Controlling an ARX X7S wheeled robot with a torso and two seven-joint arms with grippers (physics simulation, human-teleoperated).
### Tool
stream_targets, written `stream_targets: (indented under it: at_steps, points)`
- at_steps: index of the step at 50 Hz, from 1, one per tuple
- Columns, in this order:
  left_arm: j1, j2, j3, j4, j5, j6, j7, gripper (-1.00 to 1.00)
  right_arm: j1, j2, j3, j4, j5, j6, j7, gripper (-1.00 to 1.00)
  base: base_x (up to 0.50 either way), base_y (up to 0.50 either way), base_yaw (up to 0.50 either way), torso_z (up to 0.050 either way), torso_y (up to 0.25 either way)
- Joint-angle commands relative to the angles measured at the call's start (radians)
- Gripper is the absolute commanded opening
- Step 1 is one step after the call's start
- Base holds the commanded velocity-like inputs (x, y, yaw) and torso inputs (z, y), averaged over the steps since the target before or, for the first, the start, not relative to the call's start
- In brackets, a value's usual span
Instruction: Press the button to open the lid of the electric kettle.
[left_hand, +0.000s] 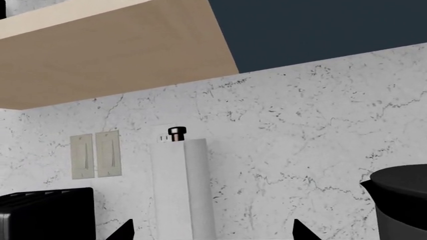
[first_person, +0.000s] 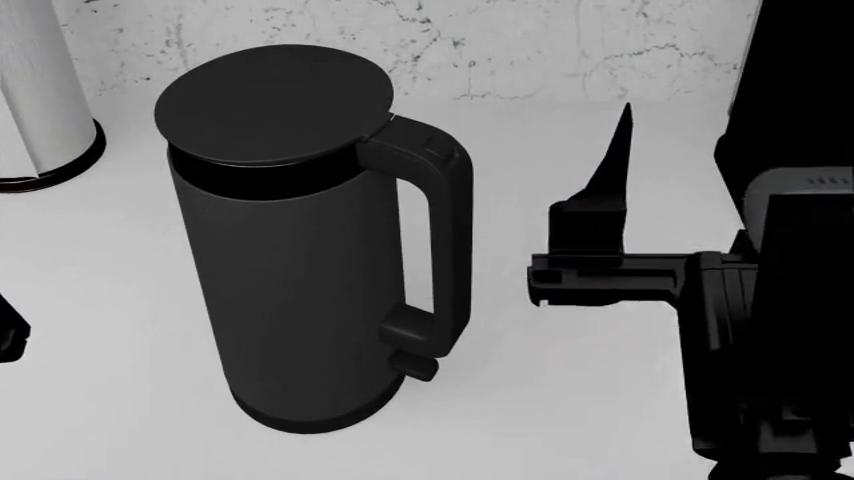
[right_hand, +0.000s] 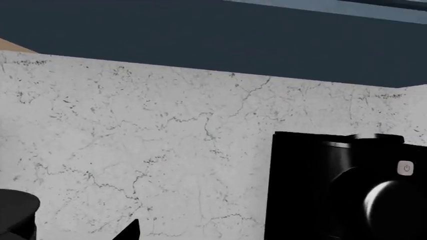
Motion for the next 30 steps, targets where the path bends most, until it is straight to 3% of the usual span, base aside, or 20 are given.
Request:
stream_targets:
  at_steps: [1,5,11,12,20,23,30]
  points:
    - [0.002,-0.009,-0.015,0.018,-0.014,-0.014,-0.002,1.0,0.35,0.069,0.114,0.059,0.197,0.341,0.049,1.0,0.0,0.0,0.0,0.0,0.0]
    - [0.004,-0.011,-0.018,0.025,-0.018,-0.018,-0.003,1.0,0.507,0.21,0.093,0.279,0.769,0.339,0.488,1.0,0.0,0.0,0.0,0.0,0.0]
    - [0.005,-0.012,-0.017,0.02,-0.02,-0.013,-0.003,1.0,0.765,0.297,-0.12,0.618,1.108,0.336,0.737,1.0,0.0,0.0,0.0,0.0,0.0]
    - [0.005,-0.012,-0.017,0.017,-0.02,-0.011,-0.003,1.0,0.797,0.304,-0.153,0.665,1.13,0.334,0.769,-1.0,0.0,0.0,0.0,0.0,0.0]
    - [0.008,-0.015,-0.012,0.011,-0.019,-0.005,-0.006,1.0,1.017,0.321,-0.351,0.887,1.313,0.326,0.771,-1.0,0.0,0.0,0.0,0.0,0.0]
    - [0.009,-0.017,-0.018,0.011,-0.022,-0.005,-0.007,1.0,1.067,0.322,-0.421,0.965,1.474,0.322,0.828,-1.0,0.0,0.0,0.0,0.0,0.0]
    - [0.01,-0.021,-0.027,0.023,-0.03,-0.011,-0.008,1.0,1.235,0.337,-0.638,1.064,1.558,0.332,0.668,-1.0,0.0,0.0,0.0,0.0,0.0]
